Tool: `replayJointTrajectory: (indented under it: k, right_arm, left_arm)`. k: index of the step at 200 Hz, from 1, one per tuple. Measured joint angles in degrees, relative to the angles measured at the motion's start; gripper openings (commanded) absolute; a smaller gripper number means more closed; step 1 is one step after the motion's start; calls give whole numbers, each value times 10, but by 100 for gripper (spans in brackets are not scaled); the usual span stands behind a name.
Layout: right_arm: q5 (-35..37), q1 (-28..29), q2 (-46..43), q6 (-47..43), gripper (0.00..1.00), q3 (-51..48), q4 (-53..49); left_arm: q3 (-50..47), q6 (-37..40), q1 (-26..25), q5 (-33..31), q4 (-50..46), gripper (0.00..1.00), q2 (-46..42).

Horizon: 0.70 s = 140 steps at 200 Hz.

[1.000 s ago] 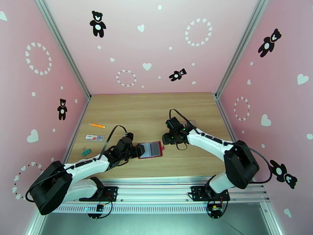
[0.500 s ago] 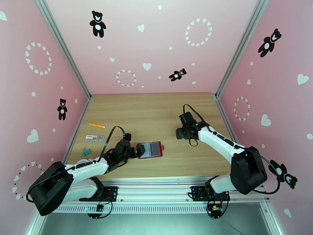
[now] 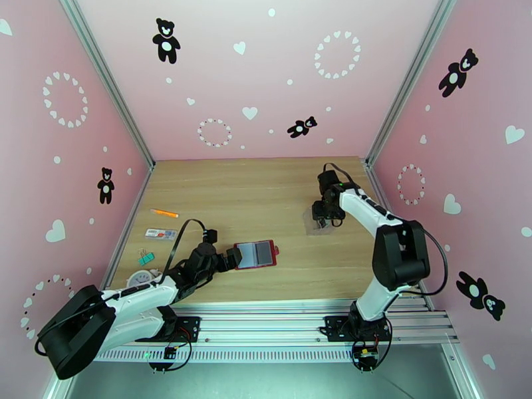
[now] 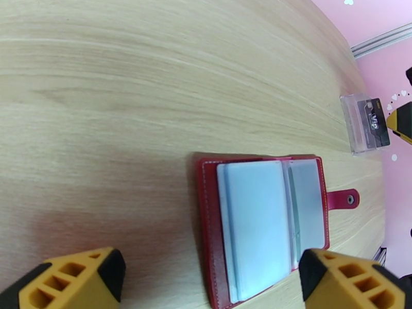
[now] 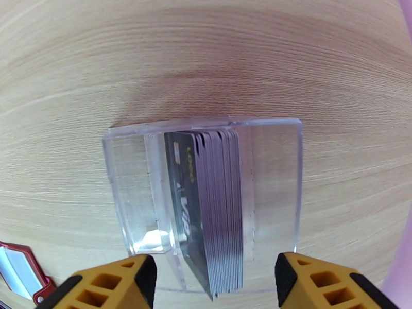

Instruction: Put the credit cards into the card holder

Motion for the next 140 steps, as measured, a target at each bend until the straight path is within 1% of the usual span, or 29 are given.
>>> replayJointTrajectory:
  k: [45, 140]
  right_arm:
    - [13, -3, 26, -7, 62, 27, -18]
    - [36, -4, 56, -7, 56, 43, -28]
  left_arm:
    - [6, 0, 0, -2, 13, 95, 17]
    - [23, 1, 0, -2, 17, 95, 43]
